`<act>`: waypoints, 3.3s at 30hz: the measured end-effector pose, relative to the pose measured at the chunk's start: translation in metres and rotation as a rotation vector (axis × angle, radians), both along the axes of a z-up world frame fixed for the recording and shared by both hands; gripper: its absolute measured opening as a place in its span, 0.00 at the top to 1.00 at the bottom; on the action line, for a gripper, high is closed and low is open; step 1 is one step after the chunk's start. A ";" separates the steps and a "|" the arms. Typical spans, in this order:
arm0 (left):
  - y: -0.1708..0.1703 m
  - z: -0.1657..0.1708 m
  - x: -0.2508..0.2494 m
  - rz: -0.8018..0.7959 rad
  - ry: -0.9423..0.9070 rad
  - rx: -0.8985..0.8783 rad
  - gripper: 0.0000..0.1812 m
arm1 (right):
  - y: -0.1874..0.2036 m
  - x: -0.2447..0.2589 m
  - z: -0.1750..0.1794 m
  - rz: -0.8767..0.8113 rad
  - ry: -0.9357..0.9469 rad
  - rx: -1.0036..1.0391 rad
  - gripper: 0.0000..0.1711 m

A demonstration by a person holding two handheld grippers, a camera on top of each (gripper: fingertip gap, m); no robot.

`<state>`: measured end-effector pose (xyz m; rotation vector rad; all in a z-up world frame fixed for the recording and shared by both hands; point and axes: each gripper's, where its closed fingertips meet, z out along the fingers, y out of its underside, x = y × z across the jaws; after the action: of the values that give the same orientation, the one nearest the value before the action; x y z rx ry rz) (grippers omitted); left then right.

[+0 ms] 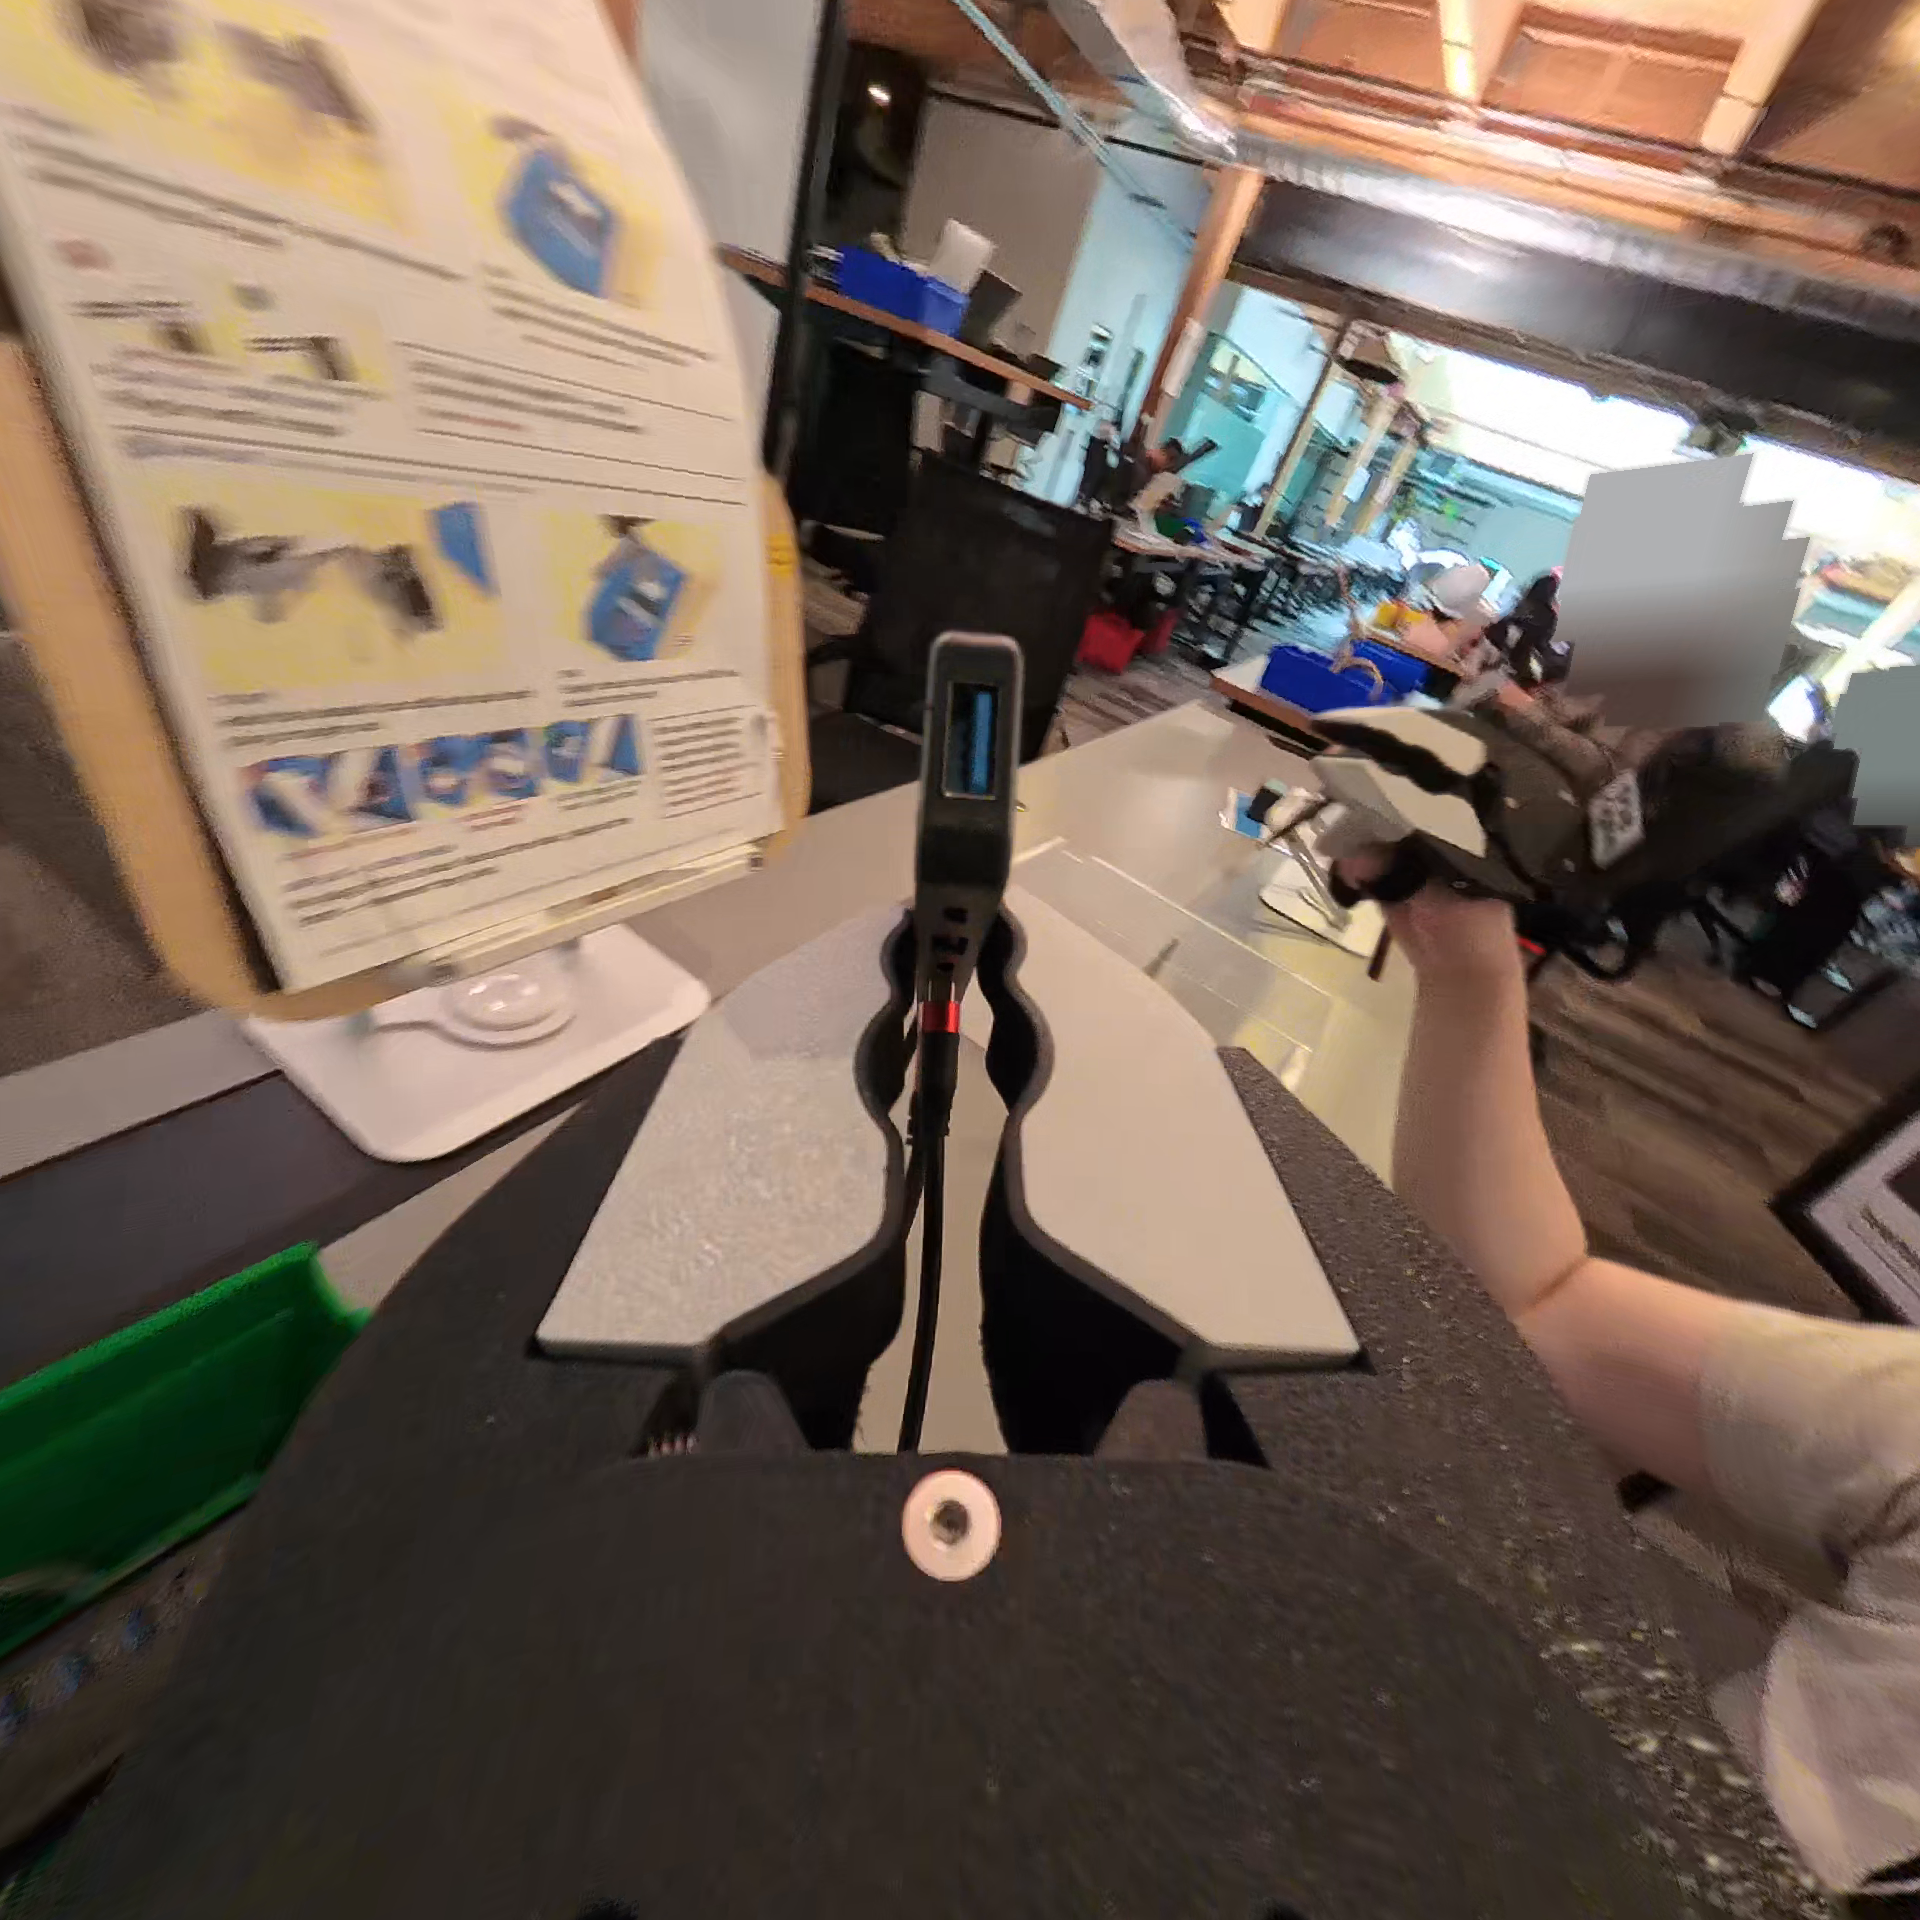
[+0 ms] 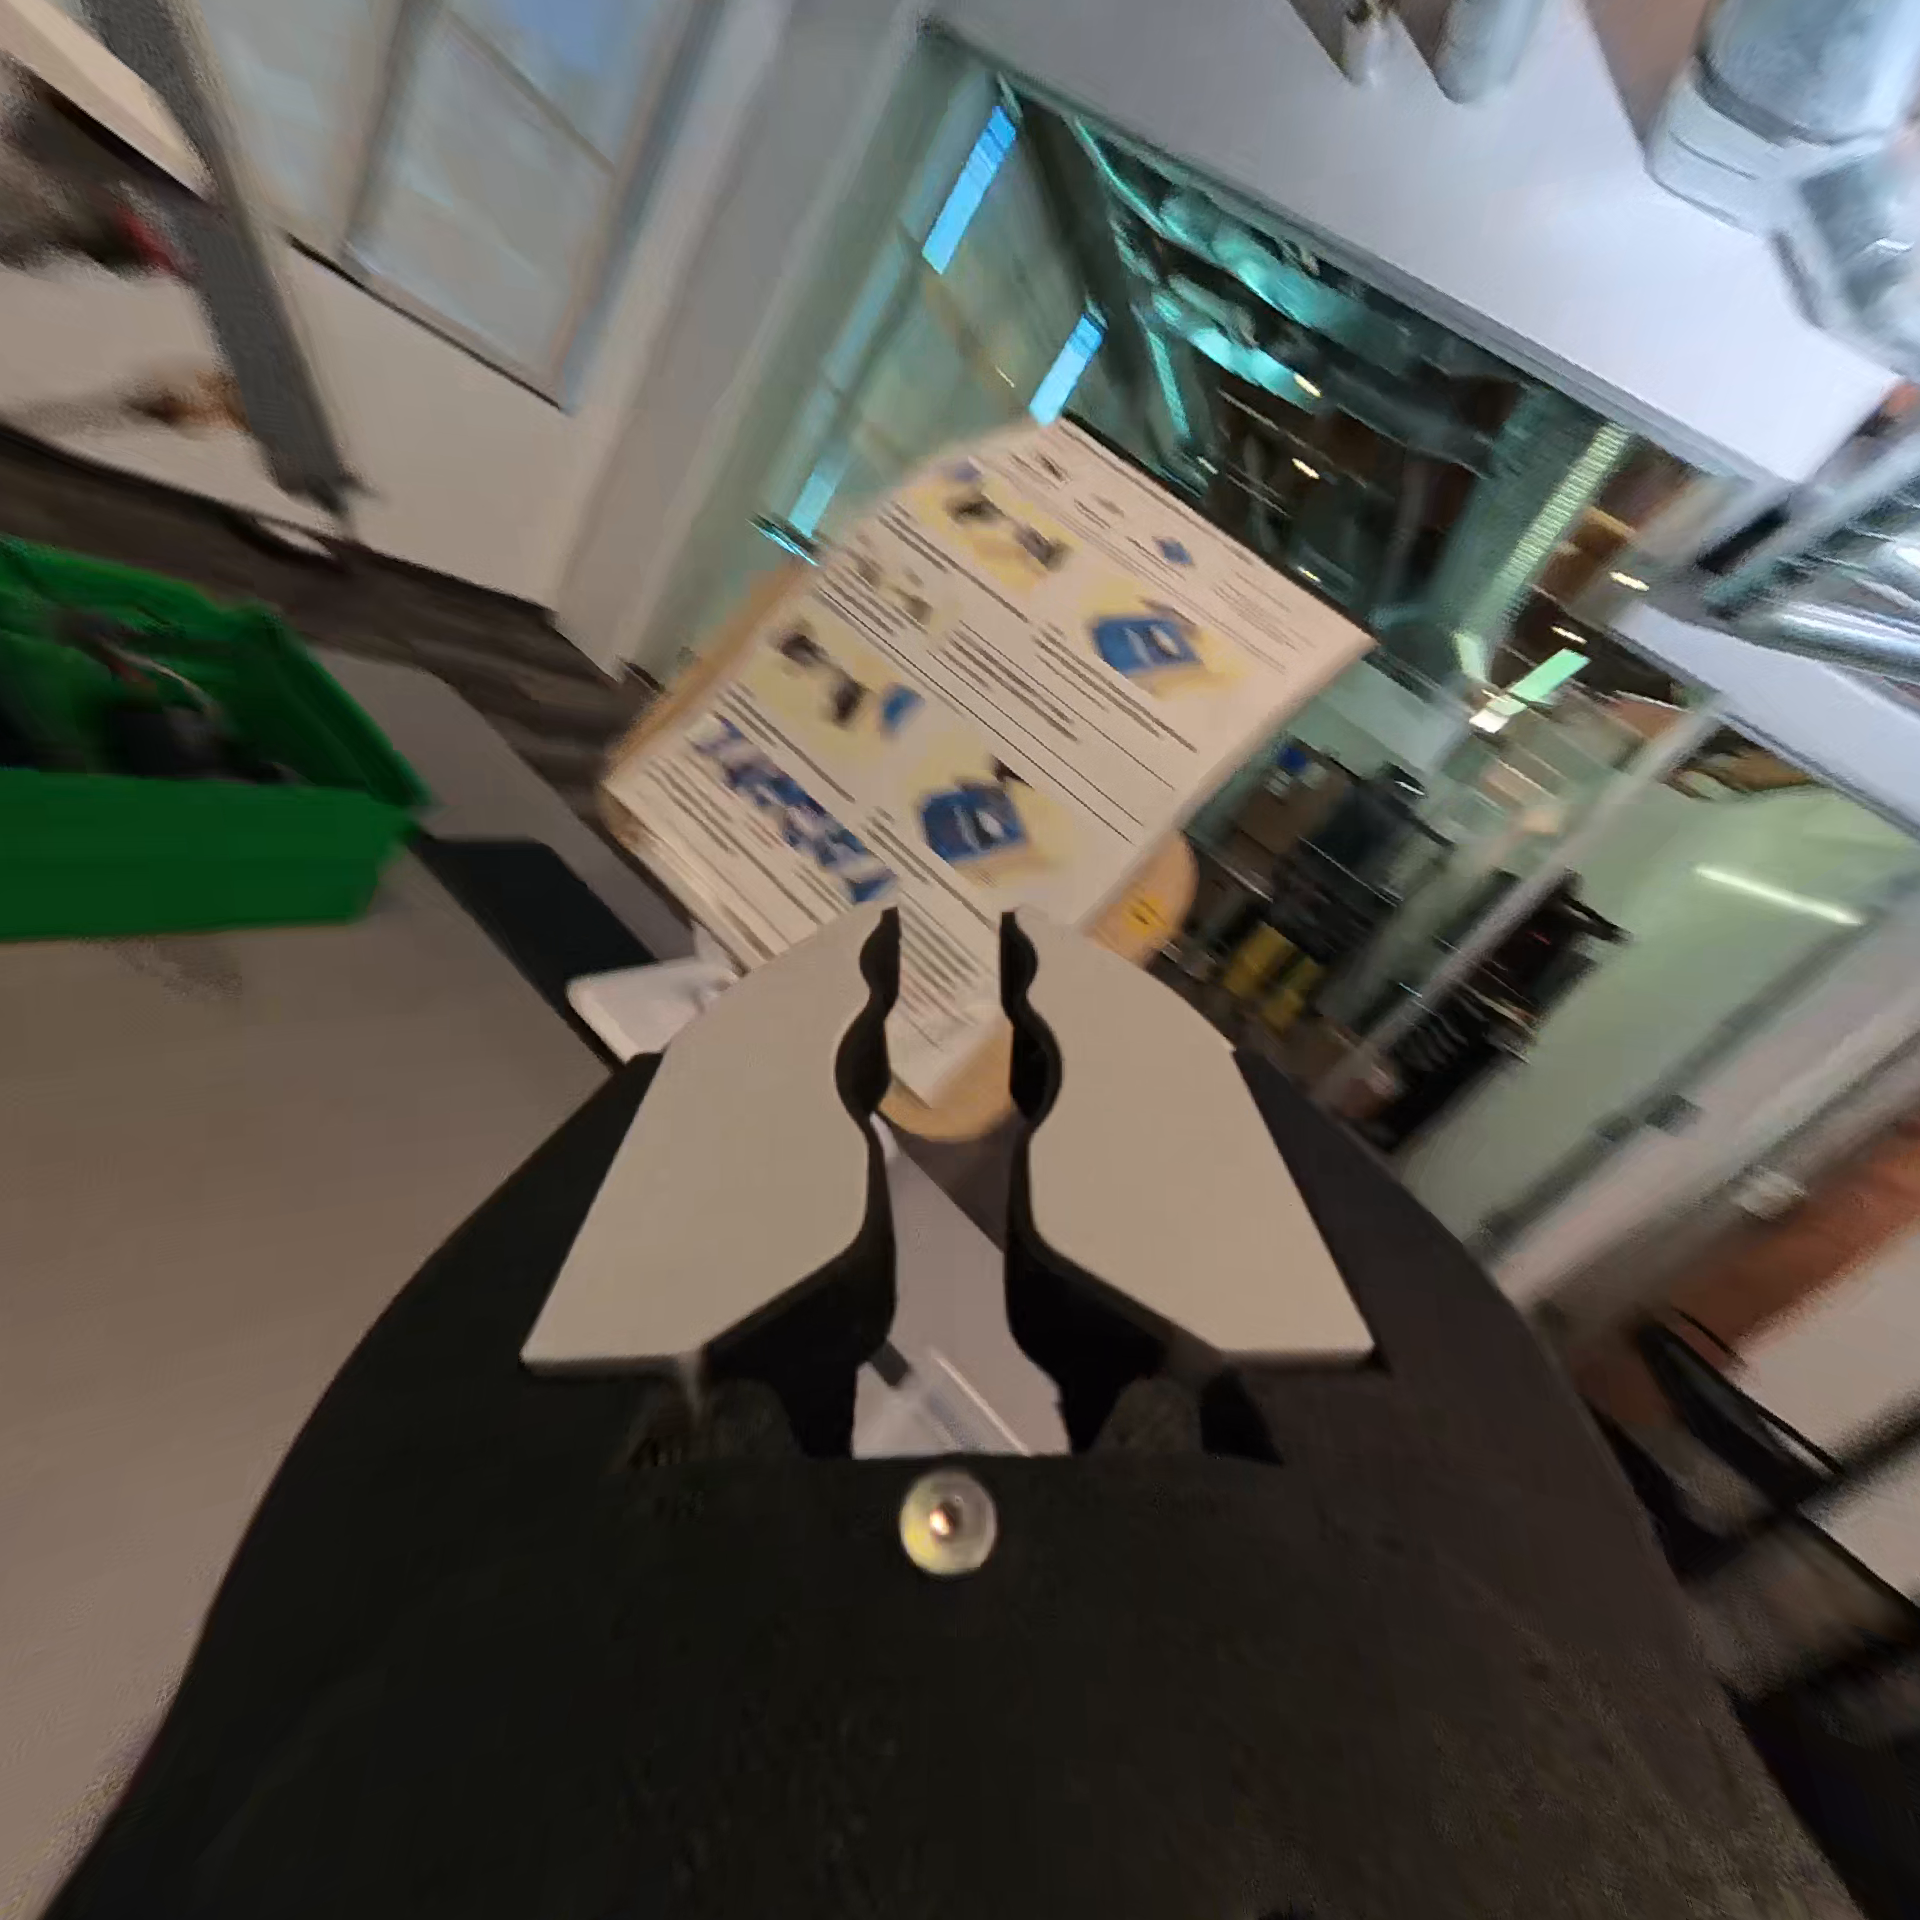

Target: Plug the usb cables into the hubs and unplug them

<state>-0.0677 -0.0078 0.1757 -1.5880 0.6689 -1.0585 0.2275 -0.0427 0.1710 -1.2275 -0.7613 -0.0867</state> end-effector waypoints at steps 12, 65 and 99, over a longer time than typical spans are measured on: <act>-0.080 -0.030 0.153 -0.426 0.231 0.066 0.94 | -0.035 -0.153 -0.045 0.706 0.214 -0.413 0.85; -0.008 -0.047 0.153 -0.433 -0.315 -0.219 0.94 | 0.016 -0.096 -0.078 0.205 -0.423 -0.010 0.82; -0.054 -0.079 0.181 -0.105 0.476 1.209 0.73 | -0.049 -0.058 -0.106 0.907 -0.107 -0.660 0.82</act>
<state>0.1136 -0.0615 0.0967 -0.6984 1.3797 -0.1628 0.1697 -0.0918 0.0647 -1.3735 -1.4452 0.9095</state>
